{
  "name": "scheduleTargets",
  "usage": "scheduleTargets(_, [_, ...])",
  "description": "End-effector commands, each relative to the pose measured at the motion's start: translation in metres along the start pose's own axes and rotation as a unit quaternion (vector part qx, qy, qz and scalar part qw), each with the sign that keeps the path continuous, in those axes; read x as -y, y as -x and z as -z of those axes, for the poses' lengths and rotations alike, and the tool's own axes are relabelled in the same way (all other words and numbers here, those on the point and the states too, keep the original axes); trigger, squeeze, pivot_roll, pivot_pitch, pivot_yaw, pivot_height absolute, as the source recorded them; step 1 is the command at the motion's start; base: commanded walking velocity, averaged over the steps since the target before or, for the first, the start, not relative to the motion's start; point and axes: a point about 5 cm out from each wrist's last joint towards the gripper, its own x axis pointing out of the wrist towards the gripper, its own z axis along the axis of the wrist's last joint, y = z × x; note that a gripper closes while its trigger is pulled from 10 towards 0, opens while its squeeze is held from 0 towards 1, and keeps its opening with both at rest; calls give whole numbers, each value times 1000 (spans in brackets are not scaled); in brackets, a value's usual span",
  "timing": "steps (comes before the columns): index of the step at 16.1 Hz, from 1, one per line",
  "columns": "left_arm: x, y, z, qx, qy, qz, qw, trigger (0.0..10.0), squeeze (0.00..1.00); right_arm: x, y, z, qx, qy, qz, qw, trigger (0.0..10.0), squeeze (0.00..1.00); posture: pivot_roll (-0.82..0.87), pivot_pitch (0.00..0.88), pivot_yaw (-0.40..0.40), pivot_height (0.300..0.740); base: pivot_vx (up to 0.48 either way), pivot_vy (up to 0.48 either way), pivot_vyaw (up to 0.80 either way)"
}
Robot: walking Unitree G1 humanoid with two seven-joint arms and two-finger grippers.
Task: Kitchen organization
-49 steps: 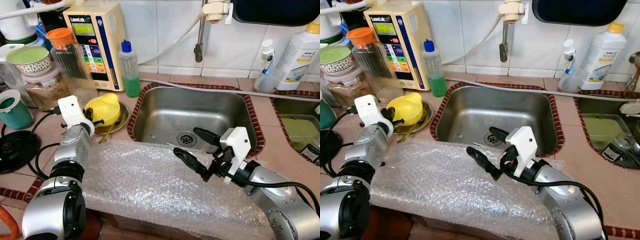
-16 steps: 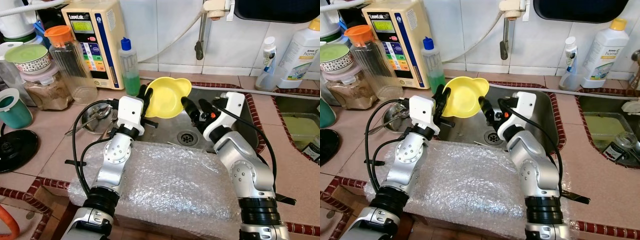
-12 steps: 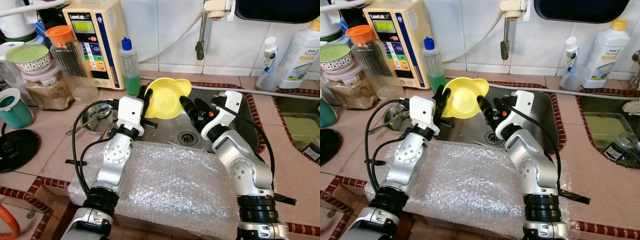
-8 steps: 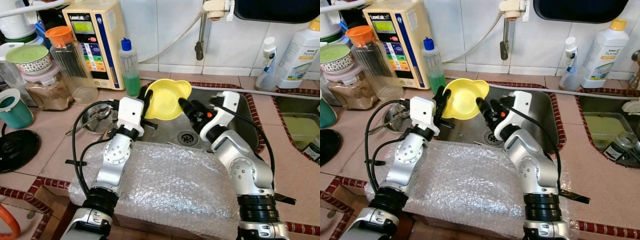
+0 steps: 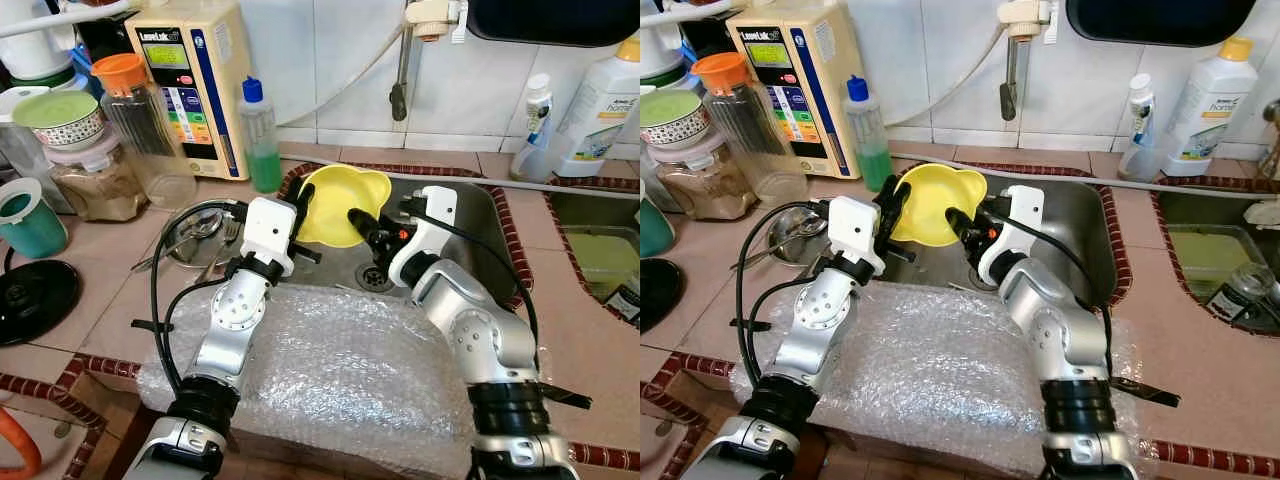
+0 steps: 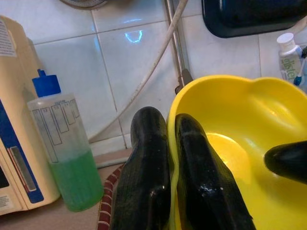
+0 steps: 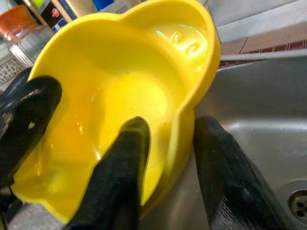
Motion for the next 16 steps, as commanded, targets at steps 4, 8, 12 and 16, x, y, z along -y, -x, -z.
scheduleTargets(4, [3,-8,-21,56,-8,6,998,0,0,9,-7,6,-34,-30,39,998,0,0,-38,0,89,740,0,0,0])
scheduleTargets(8, [8,-10,-28,82,9,15,996,0,0,9,-11,6,-35,-61,47,996,0,0,-37,0,86,740,0,0,0])
scheduleTargets(12, [10,-9,-25,75,40,20,996,10000,1000,17,-14,-1,-24,-73,67,995,0,0,-39,0,86,740,0,0,0])
scheduleTargets(16, [13,-6,-14,35,64,31,997,10000,1000,30,-17,-8,-10,-42,114,992,0,0,-36,0,91,740,0,0,0])
